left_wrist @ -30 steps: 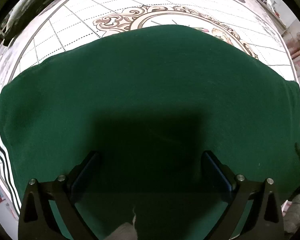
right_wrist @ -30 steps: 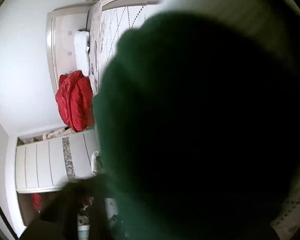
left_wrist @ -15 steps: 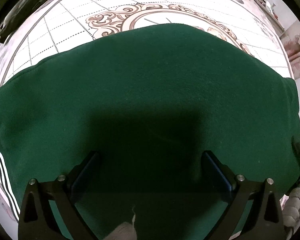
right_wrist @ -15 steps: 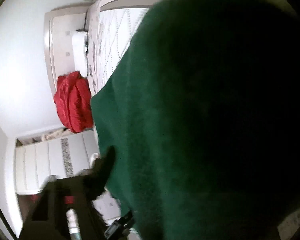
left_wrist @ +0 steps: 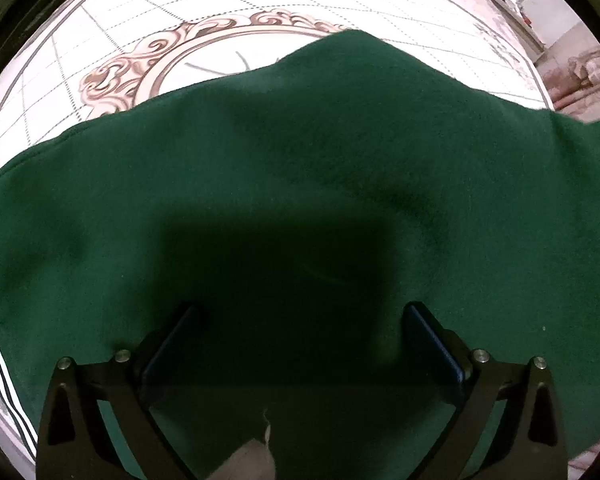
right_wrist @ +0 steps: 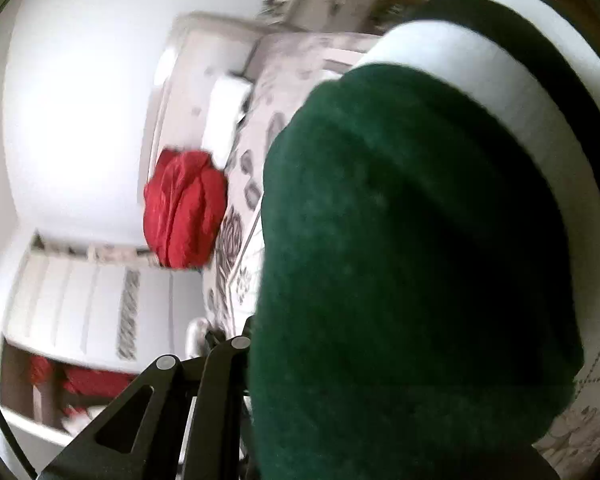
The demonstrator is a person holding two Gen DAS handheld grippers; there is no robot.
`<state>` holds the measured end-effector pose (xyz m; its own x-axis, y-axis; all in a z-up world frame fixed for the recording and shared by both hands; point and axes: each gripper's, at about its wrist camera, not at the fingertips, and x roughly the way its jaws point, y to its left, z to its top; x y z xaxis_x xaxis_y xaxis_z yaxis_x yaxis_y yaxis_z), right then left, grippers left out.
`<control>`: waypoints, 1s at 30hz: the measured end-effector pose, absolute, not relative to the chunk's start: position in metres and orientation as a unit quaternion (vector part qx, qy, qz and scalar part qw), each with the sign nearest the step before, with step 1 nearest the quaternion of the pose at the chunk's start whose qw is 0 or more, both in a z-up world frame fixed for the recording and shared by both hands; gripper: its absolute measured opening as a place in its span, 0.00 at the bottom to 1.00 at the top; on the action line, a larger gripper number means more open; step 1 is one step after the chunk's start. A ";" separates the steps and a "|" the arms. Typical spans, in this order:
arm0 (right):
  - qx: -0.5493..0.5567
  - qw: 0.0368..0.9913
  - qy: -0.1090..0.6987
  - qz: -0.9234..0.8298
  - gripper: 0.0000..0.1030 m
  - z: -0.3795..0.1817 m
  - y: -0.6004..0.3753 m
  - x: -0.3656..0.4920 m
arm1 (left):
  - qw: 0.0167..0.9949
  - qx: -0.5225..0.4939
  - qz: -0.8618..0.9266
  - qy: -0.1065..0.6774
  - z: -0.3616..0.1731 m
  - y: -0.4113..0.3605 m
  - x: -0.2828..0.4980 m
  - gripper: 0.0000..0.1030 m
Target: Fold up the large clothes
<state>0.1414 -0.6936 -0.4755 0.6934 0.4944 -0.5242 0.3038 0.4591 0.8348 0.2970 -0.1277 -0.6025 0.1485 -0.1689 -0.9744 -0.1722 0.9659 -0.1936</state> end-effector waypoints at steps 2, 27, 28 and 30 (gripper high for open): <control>0.485 0.776 0.394 0.080 0.16 -0.451 -0.670 0.155 | 0.745 -0.139 0.000 0.652 -0.601 -0.126 0.304 1.00; -0.202 0.708 0.575 0.355 0.32 -0.534 -0.124 0.046 | 0.708 -0.308 0.317 0.550 -0.496 0.163 0.019 1.00; -0.212 0.693 0.585 0.365 0.36 -0.540 -0.118 0.042 | 0.713 -0.314 0.316 0.542 -0.490 0.163 0.019 1.00; -0.191 0.668 0.598 0.399 0.68 -0.530 -0.119 0.040 | 0.726 -0.318 0.308 0.526 -0.476 0.161 0.031 1.00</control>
<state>0.0405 -0.1185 -0.5302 -0.0333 0.3050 -0.9518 -0.7624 0.6080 0.2215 0.0314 0.1610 -0.4760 0.2571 0.1121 -0.9598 -0.7812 0.6088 -0.1382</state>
